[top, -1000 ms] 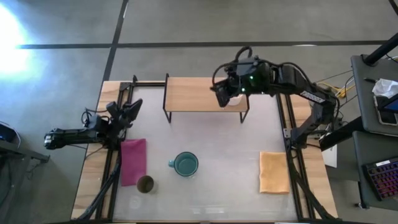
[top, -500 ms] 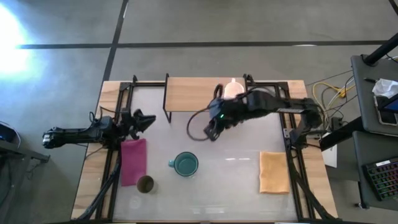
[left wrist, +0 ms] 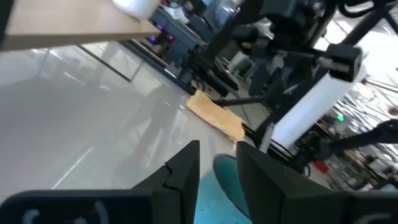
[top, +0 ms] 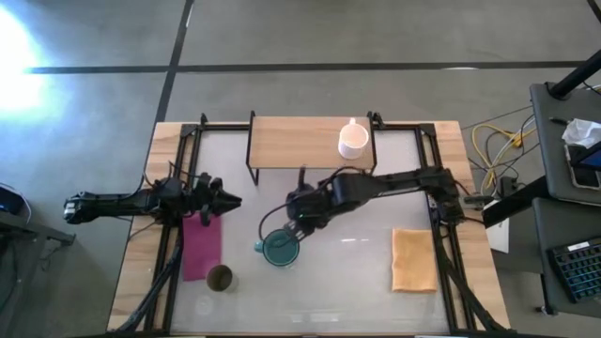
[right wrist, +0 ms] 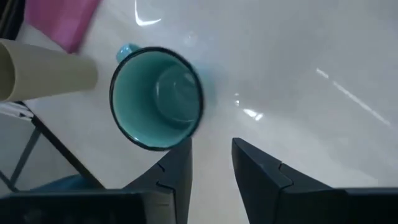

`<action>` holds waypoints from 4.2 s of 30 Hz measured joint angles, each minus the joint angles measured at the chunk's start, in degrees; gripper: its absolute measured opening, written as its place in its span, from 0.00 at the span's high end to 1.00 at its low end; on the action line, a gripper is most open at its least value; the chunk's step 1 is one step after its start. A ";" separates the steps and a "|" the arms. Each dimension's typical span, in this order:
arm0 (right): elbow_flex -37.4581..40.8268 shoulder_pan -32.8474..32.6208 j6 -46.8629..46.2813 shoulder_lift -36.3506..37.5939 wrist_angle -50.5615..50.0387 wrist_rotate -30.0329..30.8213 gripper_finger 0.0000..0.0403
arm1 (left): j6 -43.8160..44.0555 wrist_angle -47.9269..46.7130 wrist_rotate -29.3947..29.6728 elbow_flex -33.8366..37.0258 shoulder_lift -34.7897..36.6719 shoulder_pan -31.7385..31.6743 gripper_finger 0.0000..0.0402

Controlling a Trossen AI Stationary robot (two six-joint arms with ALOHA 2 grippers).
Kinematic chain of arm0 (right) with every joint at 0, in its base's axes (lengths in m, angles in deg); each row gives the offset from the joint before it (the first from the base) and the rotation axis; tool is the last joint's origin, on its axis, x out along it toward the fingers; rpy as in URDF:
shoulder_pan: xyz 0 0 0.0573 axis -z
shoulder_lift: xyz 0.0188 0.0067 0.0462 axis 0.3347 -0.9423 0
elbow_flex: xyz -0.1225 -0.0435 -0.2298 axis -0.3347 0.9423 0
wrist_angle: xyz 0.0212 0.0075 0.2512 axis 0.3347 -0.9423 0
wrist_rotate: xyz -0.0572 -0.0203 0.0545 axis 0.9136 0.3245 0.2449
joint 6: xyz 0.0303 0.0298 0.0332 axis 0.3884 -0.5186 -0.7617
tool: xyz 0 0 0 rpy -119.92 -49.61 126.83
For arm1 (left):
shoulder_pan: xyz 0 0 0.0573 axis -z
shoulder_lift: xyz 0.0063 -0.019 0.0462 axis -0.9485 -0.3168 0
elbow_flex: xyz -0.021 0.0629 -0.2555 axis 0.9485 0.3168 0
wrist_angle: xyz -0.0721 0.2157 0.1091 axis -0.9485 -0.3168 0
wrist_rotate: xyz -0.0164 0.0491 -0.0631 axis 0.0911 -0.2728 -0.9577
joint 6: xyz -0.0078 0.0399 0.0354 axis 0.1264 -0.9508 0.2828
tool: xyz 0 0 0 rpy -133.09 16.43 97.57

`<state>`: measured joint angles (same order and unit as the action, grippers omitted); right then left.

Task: Stack small to large cups/mugs on shelf
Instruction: Put the blue mug on the shelf

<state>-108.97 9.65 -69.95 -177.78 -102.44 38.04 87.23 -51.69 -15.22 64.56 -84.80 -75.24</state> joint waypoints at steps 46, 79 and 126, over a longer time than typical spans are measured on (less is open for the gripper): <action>-3.76 -2.27 -2.06 -14.75 3.95 8.78 0.95 | 5.41 -0.88 0.32 0.11 -3.86 -0.04 0.77; -14.90 5.43 -22.78 3.81 -20.60 37.94 0.97 | 5.50 -0.40 0.47 0.15 -3.53 -0.02 0.77; -7.66 19.28 -16.78 2.06 -17.44 28.87 0.88 | 11.88 -5.10 -3.68 -0.76 -2.62 -0.04 0.77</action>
<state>-116.63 28.93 -86.74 -175.72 -119.87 66.91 99.12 -56.79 -18.90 63.80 -87.42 -75.28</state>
